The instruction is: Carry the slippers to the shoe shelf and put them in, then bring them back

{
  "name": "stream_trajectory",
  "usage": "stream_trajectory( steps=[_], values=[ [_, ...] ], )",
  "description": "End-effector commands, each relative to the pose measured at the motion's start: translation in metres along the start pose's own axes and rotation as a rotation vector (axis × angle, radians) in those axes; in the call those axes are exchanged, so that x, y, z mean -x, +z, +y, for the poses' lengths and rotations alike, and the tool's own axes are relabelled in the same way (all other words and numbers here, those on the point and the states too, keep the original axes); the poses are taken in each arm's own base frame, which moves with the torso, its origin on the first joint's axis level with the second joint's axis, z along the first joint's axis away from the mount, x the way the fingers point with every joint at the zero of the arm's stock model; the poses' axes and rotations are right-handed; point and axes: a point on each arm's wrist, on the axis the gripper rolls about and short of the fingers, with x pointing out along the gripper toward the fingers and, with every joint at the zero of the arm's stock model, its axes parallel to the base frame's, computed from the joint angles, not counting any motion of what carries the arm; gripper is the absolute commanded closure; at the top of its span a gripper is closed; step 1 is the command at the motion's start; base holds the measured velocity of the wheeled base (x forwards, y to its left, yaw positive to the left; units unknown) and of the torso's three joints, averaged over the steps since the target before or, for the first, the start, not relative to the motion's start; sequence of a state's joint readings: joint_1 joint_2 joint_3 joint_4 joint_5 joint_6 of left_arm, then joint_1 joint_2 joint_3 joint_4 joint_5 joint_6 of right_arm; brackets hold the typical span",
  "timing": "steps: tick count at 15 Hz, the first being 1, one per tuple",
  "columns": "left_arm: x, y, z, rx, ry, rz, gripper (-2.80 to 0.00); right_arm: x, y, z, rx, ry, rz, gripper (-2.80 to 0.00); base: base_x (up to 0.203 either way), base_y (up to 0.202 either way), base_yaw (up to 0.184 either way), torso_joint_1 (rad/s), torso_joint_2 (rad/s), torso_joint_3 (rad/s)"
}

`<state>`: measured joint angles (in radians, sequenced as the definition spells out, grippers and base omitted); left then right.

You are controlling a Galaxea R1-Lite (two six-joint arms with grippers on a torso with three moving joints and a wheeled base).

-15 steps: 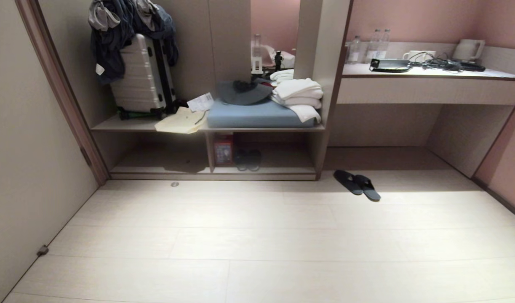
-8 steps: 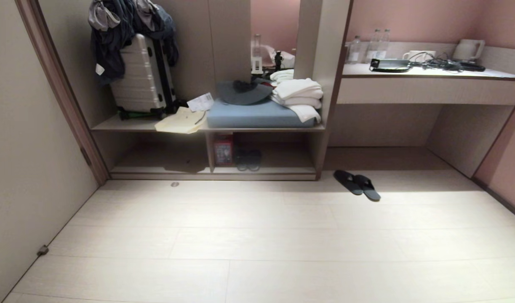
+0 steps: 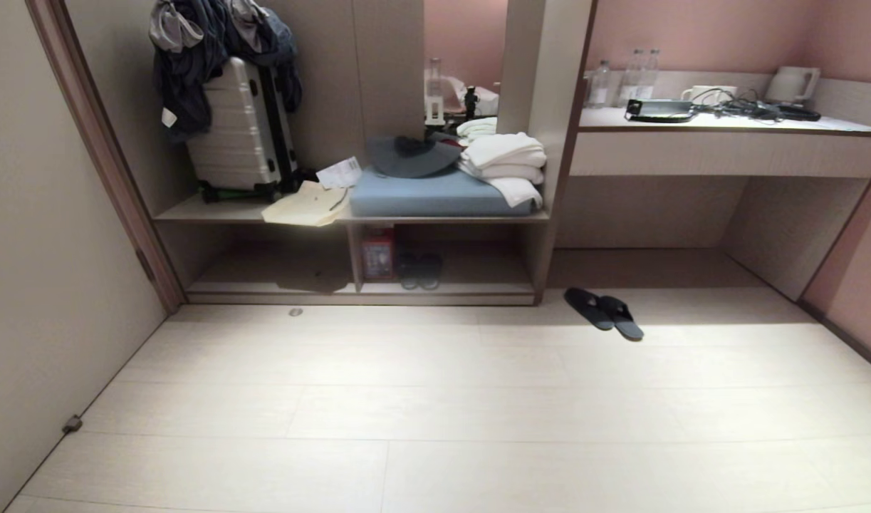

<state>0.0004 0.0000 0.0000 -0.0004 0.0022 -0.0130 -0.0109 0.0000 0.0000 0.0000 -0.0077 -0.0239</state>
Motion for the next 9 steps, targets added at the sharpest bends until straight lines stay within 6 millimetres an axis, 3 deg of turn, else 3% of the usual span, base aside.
stream_trajectory(
  steps=[1,9],
  values=[
    [0.0000,0.0000,0.0000,0.001,0.001,0.001,0.00,-0.0001,0.0000,0.0000,0.001,0.000,0.002,0.00,0.000,0.000,0.000,0.000,0.00,0.000],
    [0.0000,0.0001,0.0000,0.001,0.001,-0.001,0.00,-0.0001,0.0000,0.0001,0.003,0.004,0.001,0.00,0.000,0.000,0.000,0.000,0.00,0.000]
  ],
)
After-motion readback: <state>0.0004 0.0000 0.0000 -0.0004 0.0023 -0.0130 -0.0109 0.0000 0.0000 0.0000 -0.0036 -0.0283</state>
